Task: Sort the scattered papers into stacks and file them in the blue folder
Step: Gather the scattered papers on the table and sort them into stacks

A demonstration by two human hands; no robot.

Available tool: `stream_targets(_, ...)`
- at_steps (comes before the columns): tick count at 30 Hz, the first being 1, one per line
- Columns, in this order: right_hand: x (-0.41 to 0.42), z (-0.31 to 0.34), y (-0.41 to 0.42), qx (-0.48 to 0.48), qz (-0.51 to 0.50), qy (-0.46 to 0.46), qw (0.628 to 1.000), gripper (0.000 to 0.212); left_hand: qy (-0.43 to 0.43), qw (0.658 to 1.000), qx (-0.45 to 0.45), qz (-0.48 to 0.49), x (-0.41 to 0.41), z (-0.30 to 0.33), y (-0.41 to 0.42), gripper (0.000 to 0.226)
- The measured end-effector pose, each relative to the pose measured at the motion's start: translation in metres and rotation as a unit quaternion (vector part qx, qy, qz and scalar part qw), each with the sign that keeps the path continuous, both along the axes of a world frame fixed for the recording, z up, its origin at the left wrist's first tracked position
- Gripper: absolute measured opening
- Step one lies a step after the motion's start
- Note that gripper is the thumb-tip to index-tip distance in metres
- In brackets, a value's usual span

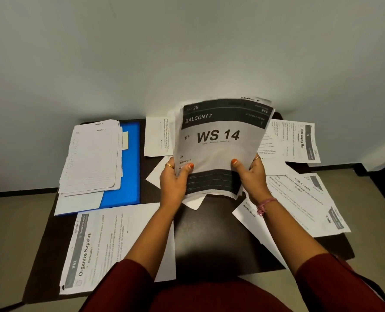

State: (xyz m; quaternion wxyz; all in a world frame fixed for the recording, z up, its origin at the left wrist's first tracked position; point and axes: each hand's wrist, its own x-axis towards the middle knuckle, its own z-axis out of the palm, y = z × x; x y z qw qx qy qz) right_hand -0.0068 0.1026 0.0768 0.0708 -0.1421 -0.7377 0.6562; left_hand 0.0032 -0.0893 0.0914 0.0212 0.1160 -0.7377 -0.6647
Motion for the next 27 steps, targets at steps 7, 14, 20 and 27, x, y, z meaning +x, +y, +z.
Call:
stream_targets(7, 0.015, -0.007, 0.015, -0.006, 0.033, 0.016, 0.999, 0.048, 0.008, 0.999, 0.026, 0.025, 0.019, -0.008, 0.008, 0.038)
stream_targets(14, 0.025, -0.012, 0.016, 0.0, 0.059, 0.035, 0.998, 0.049, 0.007, 0.997, 0.044, 0.059, 0.029, -0.02, 0.015, 0.055)
stream_targets(20, 0.026, -0.012, 0.014, -0.007, 0.063, 0.035, 0.997, 0.042, 0.005, 0.996, 0.05, 0.078, 0.03, -0.029, 0.016, 0.047)
stream_targets(27, 0.025, -0.018, 0.011, 0.028, 0.09, 0.013, 0.995, 0.04, -0.002, 0.993, 0.063, 0.102, 0.034, -0.036, 0.023, 0.041)
